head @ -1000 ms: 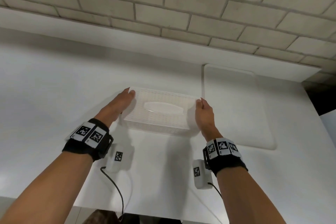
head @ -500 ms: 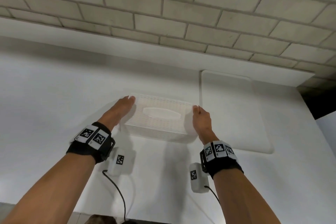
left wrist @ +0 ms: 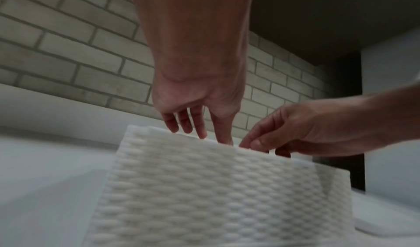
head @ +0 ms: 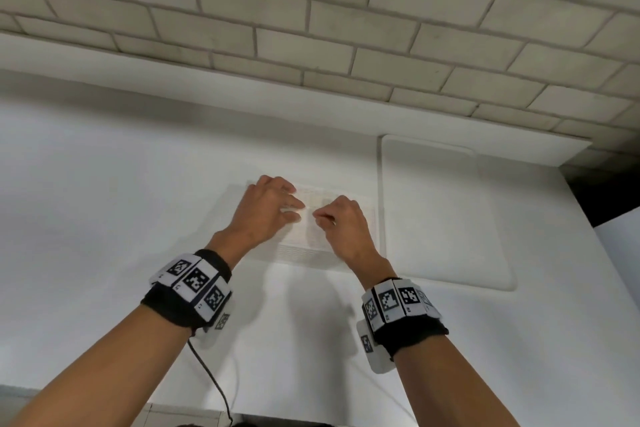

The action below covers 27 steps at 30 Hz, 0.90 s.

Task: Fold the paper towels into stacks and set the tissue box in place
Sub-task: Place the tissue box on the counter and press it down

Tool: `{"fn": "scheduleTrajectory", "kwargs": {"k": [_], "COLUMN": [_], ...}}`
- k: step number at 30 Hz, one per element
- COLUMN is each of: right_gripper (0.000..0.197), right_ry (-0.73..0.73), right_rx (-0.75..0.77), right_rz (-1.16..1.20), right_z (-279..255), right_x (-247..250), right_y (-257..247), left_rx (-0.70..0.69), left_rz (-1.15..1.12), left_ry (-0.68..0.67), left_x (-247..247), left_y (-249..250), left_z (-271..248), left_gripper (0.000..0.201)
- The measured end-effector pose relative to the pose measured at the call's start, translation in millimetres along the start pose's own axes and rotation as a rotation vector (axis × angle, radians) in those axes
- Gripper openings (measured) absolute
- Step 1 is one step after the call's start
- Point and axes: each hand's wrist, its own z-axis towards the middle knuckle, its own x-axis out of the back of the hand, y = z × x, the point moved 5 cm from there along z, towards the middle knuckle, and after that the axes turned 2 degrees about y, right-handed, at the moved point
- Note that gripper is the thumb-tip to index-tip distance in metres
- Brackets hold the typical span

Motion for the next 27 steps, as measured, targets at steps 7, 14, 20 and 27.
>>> {"fn": "scheduleTrajectory", "kwargs": {"k": [7,14,20,27], "right_gripper": [0.029,0.029,0.027,0.024], "right_ry": [0.01,0.017,0.018,0.029], "right_rx": [-0.037,-0.035,-0.024,-0.023], "right_rz": [0.01,-0.005,-0.006,0.008], "right_z": [-2.8,-2.4,0.1,1.5], "right_x": [-2.9,-1.6,-1.8,-2.7], "right_y": [1.0,-1.3,0.1,0.6], "left_rx": [-0.069,-0.028,-0.027,-0.184], "left_rz": [0.119,0.142,0.165,0.353], "left_ry": [-0.07,-0.113,-0.135,-0.153], "left_x": [1.8,-1.2,-4.5,-10.6], "left_y": [6.8,10.2,14.6,28.8], "left_z": [3.3,10.9,13.2,3.8], "left_gripper": [0.029,0.027,0.012,0.025]}}
